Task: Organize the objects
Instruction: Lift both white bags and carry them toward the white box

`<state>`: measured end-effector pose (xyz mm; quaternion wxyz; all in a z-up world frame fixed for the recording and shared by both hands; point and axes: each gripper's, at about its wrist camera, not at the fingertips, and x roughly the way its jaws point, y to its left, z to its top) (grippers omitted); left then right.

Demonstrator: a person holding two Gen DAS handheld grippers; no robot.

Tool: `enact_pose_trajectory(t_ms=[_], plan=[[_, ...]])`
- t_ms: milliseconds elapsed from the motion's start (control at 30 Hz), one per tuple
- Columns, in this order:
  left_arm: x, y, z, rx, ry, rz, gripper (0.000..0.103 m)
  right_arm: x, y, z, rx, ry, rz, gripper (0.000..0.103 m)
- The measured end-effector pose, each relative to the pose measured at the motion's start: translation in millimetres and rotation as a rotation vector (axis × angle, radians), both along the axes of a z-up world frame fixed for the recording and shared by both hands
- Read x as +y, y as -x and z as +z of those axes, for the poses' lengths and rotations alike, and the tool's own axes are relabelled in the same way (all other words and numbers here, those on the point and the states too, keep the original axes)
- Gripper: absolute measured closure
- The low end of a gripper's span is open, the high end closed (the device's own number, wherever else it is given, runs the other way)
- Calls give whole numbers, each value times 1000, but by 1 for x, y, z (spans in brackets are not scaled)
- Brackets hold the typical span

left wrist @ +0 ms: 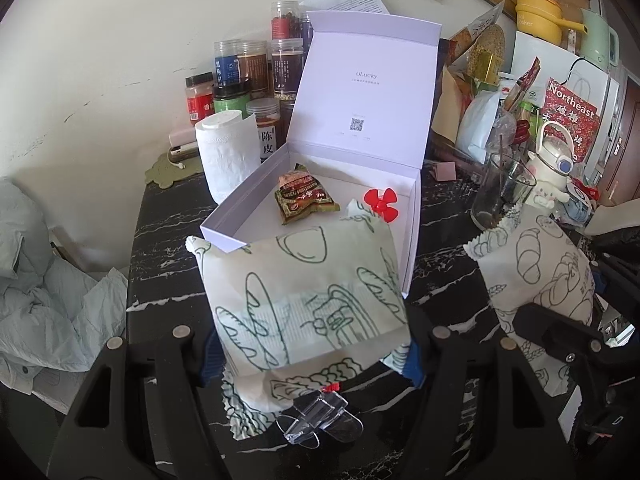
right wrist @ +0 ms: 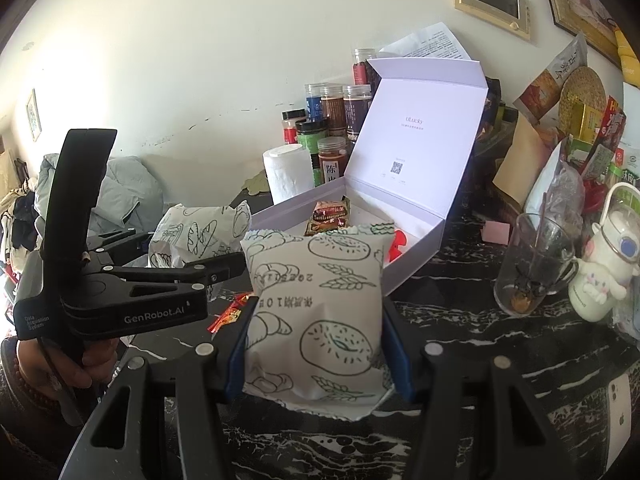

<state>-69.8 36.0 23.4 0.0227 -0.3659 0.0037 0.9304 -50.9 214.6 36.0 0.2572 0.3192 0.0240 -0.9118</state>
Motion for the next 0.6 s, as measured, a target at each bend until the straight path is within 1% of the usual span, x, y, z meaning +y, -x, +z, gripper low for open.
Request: enact_pose_trajectory(t_ms=[300,500,600], plan=[[10,27,6,-1,10,-27,36,3,27,11,16,0,2,45],[11,47,6,-12,-11,-34,36,4,49,12,13,4,3,45],[12,57,8,-3,1,-31,36,5,61,11,13,8,0,45]])
